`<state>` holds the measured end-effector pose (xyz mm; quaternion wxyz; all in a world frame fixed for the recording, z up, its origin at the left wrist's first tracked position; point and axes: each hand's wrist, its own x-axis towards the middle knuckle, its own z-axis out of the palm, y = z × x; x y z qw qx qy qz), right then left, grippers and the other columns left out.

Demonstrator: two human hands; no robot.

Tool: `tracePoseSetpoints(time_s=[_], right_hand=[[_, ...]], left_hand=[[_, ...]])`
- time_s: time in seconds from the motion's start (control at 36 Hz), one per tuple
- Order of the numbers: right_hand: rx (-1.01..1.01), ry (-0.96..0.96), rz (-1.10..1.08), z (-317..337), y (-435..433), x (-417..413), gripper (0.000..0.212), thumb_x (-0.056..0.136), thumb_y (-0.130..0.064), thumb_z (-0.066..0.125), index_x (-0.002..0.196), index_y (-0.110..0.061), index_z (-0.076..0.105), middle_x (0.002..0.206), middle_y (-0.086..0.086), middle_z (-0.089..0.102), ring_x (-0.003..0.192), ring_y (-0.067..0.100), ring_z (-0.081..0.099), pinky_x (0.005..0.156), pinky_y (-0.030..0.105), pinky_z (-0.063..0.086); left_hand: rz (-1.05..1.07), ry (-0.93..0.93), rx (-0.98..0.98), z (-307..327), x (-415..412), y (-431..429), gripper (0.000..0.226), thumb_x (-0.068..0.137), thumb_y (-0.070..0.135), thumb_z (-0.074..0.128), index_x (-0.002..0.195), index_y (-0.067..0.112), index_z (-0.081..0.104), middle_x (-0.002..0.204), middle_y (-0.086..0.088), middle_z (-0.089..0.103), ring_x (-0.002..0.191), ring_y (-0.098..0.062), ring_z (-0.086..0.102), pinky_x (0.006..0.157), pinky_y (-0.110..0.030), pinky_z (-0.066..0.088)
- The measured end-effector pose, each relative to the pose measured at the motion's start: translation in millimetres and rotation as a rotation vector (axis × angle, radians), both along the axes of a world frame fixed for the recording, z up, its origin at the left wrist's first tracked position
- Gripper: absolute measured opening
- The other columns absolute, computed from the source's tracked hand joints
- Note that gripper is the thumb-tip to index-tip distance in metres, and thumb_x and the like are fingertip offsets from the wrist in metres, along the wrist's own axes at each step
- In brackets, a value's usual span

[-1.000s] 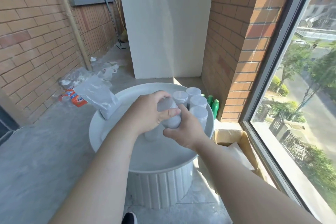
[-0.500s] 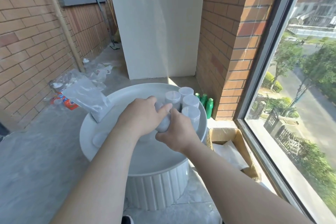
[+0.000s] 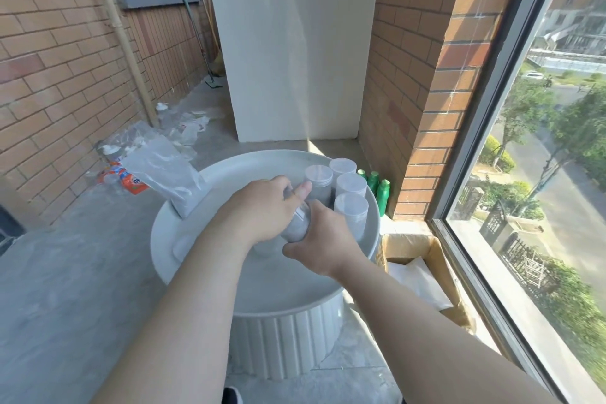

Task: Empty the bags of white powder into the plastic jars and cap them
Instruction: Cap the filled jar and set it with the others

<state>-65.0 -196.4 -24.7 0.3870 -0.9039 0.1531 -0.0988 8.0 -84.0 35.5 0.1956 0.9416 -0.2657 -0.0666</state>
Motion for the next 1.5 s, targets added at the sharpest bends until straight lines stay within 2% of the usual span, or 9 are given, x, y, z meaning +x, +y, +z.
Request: tracePoseSetpoints(time_s=[0.11,0.28,0.5,0.72,0.92,1.11,1.19,1.33,1.5], right_hand=[[-0.015,-0.04,-0.011,1.1,2.7,0.7,0.042,0.069,-0.024,0.079,0.096,-0.02,0.047,0.083,-0.009,0.059,0.082,0.016,0.059,0.065,0.029,0.048],[-0.09,-0.077,-0.049,-3.1,4.2,1.6,0.04,0.067,-0.025,0.077,0.094,-0.015,0.049,0.088,0.0,0.06,0.084,0.022,0.058,0.073,0.039,0.053],[-0.051,-0.083,-0.056,-1.3,-1.3,-0.7,0.044,0.067,-0.027,0.078,0.094,-0.024,0.043,0.087,-0.006,0.059,0.085,0.02,0.059,0.063,0.026,0.039],[-0.061,-0.124,-0.065,-0.1,-4.4,-0.9,0.045,0.069,-0.027,0.077,0.098,-0.026,0.042,0.09,-0.007,0.058,0.083,0.017,0.056,0.057,0.019,0.034],[-0.194,-0.17,-0.082,-6.2,0.0,-0.4,0.037,0.071,-0.026,0.073,0.097,-0.015,0.049,0.089,-0.001,0.056,0.084,0.022,0.054,0.069,0.035,0.046],[-0.214,-0.195,-0.074,-12.4,0.6,3.1,0.037,0.07,-0.026,0.07,0.1,-0.015,0.049,0.093,0.0,0.056,0.09,0.023,0.053,0.074,0.035,0.046],[-0.172,-0.152,-0.06,-9.5,-2.1,2.4,0.038,0.069,-0.027,0.072,0.095,-0.016,0.048,0.09,0.0,0.057,0.086,0.023,0.054,0.071,0.034,0.046],[-0.023,-0.101,-0.018,2.1,-5.5,1.9,0.047,0.064,-0.028,0.079,0.101,-0.019,0.052,0.089,-0.006,0.064,0.083,0.017,0.062,0.064,0.028,0.049],[-0.136,-0.121,-0.02,-2.1,-4.4,0.8,0.044,0.066,-0.027,0.077,0.1,-0.015,0.051,0.088,-0.001,0.062,0.082,0.021,0.059,0.069,0.037,0.052]], left_hand=[[0.062,-0.141,0.08,-4.8,-4.1,-9.2,0.051,0.099,0.064,0.021,0.092,0.019,0.044,0.092,-0.005,0.058,0.086,-0.028,0.056,0.064,-0.036,0.04],[0.142,-0.111,0.051,-5.3,-5.7,-11.9,0.055,0.1,0.06,0.021,0.104,0.015,0.051,0.104,-0.01,0.06,0.095,-0.032,0.054,0.073,-0.037,0.043],[0.004,-0.05,0.035,-4.4,-1.9,-11.0,0.044,0.1,0.061,0.026,0.094,0.02,0.042,0.091,-0.002,0.052,0.084,-0.024,0.053,0.064,-0.038,0.036],[-0.034,-0.051,-0.053,-3.2,-5.0,-10.4,0.042,0.098,0.064,0.025,0.091,0.026,0.043,0.095,0.004,0.054,0.09,-0.023,0.054,0.079,-0.043,0.047],[0.164,-0.03,-0.002,0.6,-12.7,-16.0,0.063,0.099,0.064,0.021,0.116,0.014,0.054,0.113,-0.009,0.059,0.1,-0.028,0.055,0.077,-0.037,0.045],[0.155,0.003,0.076,5.2,-13.0,-16.7,0.061,0.102,0.059,0.018,0.121,0.014,0.054,0.121,-0.012,0.057,0.101,-0.028,0.053,0.08,-0.037,0.044],[0.094,0.044,0.1,5.8,-9.5,-11.1,0.067,0.097,0.068,0.015,0.11,0.015,0.054,0.106,-0.006,0.057,0.095,-0.025,0.055,0.075,-0.038,0.043],[-0.07,-0.087,-0.003,8.8,-6.0,-4.6,0.045,0.098,0.064,0.02,0.104,0.032,0.052,0.114,0.01,0.049,0.105,-0.019,0.053,0.088,-0.038,0.043],[0.058,-0.067,0.034,4.2,-14.4,-11.1,0.051,0.101,0.058,0.018,0.114,0.018,0.047,0.119,-0.007,0.053,0.108,-0.031,0.054,0.081,-0.038,0.039]])
